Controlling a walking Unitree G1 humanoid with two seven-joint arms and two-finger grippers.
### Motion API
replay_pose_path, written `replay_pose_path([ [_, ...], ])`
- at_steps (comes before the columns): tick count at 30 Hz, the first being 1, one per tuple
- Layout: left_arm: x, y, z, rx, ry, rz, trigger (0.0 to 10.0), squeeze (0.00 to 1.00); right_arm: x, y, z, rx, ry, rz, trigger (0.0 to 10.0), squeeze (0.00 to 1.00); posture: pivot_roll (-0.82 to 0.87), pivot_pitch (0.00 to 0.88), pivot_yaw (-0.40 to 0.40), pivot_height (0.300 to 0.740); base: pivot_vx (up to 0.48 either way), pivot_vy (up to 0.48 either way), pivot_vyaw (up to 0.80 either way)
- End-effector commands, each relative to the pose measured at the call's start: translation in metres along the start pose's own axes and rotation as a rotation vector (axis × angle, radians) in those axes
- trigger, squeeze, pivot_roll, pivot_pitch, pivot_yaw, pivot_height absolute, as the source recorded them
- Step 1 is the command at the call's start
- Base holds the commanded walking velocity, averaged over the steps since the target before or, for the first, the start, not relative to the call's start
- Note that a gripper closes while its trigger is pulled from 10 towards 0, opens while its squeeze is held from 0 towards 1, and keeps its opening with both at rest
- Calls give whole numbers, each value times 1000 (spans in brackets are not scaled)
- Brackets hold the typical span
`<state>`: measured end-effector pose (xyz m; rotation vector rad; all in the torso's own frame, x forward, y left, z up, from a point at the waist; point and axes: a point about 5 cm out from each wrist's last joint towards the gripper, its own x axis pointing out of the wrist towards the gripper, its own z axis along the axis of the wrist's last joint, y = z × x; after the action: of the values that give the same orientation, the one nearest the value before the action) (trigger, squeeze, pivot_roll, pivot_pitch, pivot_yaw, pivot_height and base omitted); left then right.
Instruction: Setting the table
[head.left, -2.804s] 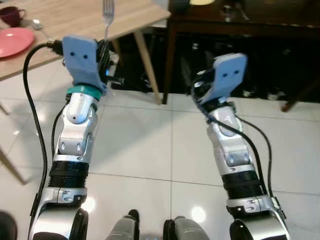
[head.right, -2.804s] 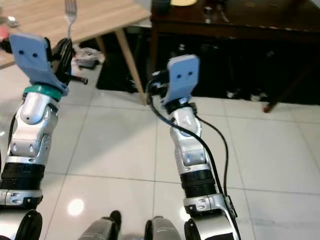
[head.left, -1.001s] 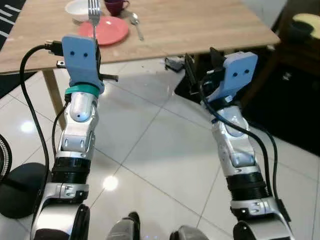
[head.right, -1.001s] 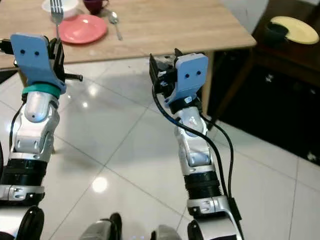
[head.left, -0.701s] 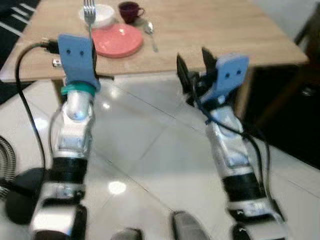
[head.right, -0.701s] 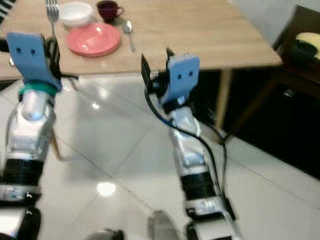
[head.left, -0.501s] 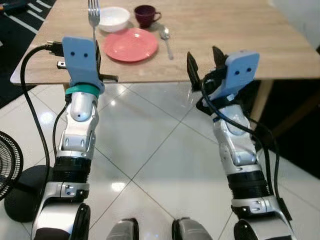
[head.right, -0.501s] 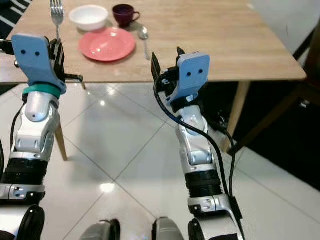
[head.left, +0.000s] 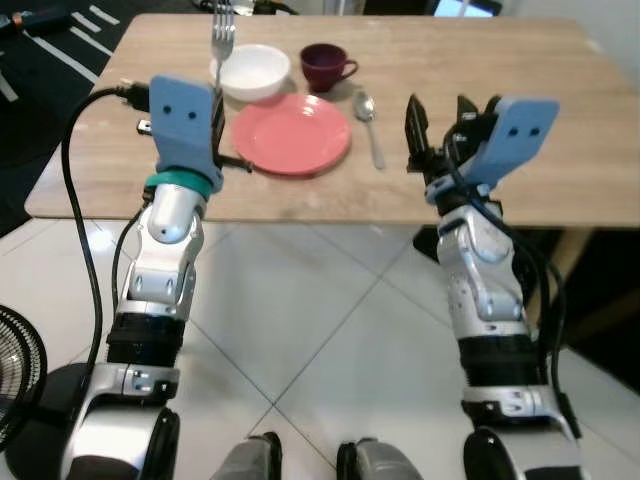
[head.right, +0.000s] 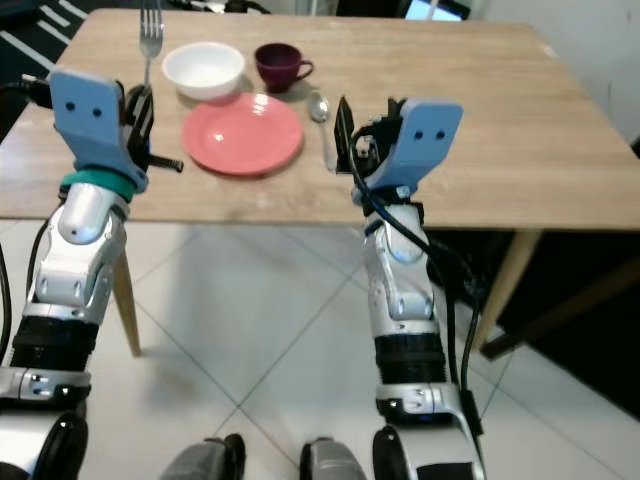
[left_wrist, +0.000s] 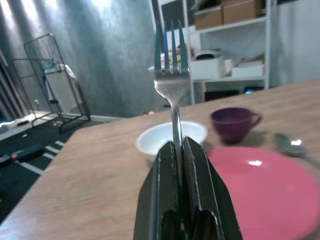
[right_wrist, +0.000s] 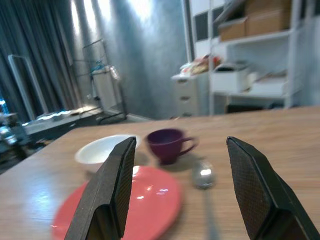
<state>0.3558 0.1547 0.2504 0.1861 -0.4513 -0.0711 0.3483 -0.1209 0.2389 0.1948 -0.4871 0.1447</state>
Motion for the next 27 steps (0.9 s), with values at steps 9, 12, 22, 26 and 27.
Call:
replay_pose_path([
  [9, -1, -5, -2, -14, 6, -34, 10000, 0, -1, -12, -3, -20, 25, -50, 10000, 0, -38, 68, 65, 740, 472, 0, 0],
  [12, 0, -5, -2, -13, 6, -47, 10000, 0, 0, -14, -1, -91, 12, -76, 10000, 0, -39, 66, 66, 740, 469, 0, 0],
  [22, -6, -24, 0, -79, -5, -304, 10000, 0, 0, -38, 4, -205, 2, -217, 10000, 0, -40, 71, 66, 740, 302, 0, 0],
  [26, -7, -28, 3, -91, -22, -341, 10000, 0, -1, -35, 6, -46, -4, -167, 10000, 0, -38, 81, 65, 740, 0, 0, 0],
  [27, -7, -30, 4, -72, -43, -356, 10000, 0, -2, -29, 8, 102, -10, -110, 10000, 0, -41, 90, 63, 740, 0, 0, 0],
])
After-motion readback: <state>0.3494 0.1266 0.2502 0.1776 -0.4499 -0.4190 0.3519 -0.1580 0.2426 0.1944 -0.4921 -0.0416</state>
